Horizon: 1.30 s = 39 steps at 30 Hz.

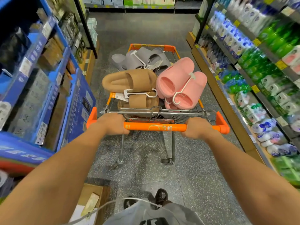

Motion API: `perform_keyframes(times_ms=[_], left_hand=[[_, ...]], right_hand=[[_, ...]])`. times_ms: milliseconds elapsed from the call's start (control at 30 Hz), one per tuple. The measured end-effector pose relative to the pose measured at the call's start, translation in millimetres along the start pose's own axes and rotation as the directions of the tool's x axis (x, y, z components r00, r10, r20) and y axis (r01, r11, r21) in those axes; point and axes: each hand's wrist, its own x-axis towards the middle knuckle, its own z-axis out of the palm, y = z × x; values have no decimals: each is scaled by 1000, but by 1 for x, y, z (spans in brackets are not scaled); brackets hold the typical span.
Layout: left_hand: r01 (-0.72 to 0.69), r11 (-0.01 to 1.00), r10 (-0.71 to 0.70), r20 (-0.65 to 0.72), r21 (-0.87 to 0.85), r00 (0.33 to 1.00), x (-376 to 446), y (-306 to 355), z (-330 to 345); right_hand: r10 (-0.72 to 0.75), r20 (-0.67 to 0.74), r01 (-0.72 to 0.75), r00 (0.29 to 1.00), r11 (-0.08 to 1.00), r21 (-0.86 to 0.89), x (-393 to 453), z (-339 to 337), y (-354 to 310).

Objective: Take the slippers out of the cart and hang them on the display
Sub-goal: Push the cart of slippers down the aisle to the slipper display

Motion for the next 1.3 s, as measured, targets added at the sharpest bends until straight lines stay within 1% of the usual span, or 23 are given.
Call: perform_keyframes(times_ms=[133, 400, 567, 800, 1100, 1200, 1300], left_hand=[[37, 998, -36, -26, 46, 999, 14, 15, -4], [82, 995, -78, -75, 52, 994, 51, 42, -14], [109, 994, -108, -71, 14, 992, 78, 59, -29], [103, 994, -104, -58, -28, 993, 128, 73, -51], [111, 994, -112, -42, -25, 993, 226, 70, -105], [143, 988, -146, -60, -50, 987, 268, 67, -127], [171, 984, -173, -35, -47, 984, 312, 63, -156]], right_hand=[[-28, 14, 28, 1000, 1000, 13, 13, -6, 21], [-72, 29, 72, 997, 997, -21, 43, -22, 63], [-86, 31, 87, 996, 995, -52, 64, -35, 89], [-89, 43, 91, 995, 994, -64, 105, -60, 125], [-91, 13, 92, 996, 995, -49, 194, -104, 169], [-114, -17, 113, 993, 991, -72, 238, -124, 187], [-117, -11, 116, 993, 992, -51, 283, -148, 204]])
